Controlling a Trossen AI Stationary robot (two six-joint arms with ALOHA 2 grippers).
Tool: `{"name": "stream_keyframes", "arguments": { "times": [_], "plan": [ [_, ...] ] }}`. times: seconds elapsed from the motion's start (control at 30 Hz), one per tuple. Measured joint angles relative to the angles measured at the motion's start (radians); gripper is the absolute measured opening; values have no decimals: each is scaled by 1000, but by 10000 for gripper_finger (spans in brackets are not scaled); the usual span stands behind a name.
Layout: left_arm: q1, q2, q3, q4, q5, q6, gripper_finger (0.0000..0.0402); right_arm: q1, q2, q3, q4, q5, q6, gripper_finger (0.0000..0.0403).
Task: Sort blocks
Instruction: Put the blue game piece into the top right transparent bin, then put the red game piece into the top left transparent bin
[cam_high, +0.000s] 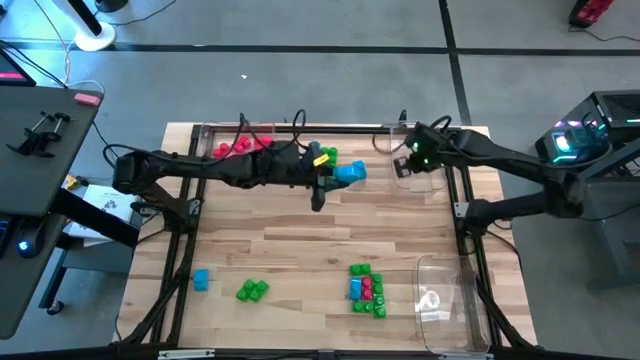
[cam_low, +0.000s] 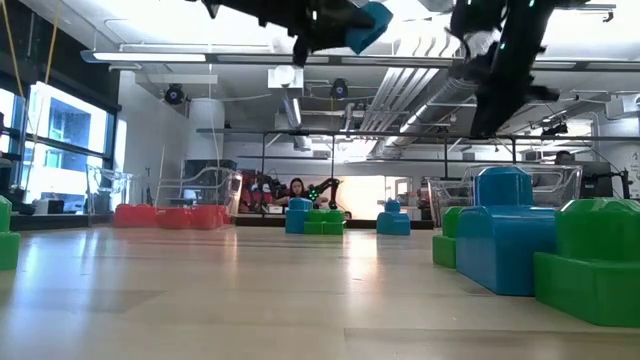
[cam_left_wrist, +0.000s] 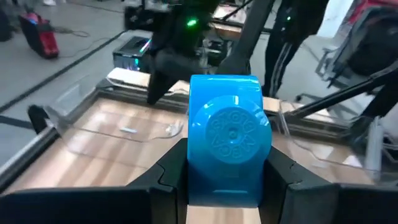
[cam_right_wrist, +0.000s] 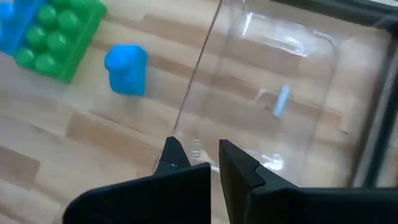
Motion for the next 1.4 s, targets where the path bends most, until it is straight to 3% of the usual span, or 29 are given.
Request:
{"name": "stream_keyframes", "arguments": {
  "times": [0.13,0.27,0.37,0.5,0.8,1.07,1.3,1.4],
  "plan": [
    [-10,0,44,1,-69,65,99,-69,0,3,79,-59,-58,0],
    [20,23,81,5,-137,69,99,-88,-19,104,92,-51,-116,0],
    [50,78,123,-3,-131,19,99,-89,-44,194,91,-43,-140,0],
    [68,217,242,-1,-91,22,99,-81,-88,299,82,-44,-144,0],
    [103,634,686,-16,-66,79,102,-23,-181,389,68,-53,-51,0],
    [123,911,970,-67,-79,38,160,43,-185,389,61,27,23,0],
    [108,931,997,-99,-75,96,220,70,-172,389,61,29,6,0],
    [104,886,997,-216,-40,84,239,70,-167,389,54,29,-3,0]
  ]
}}
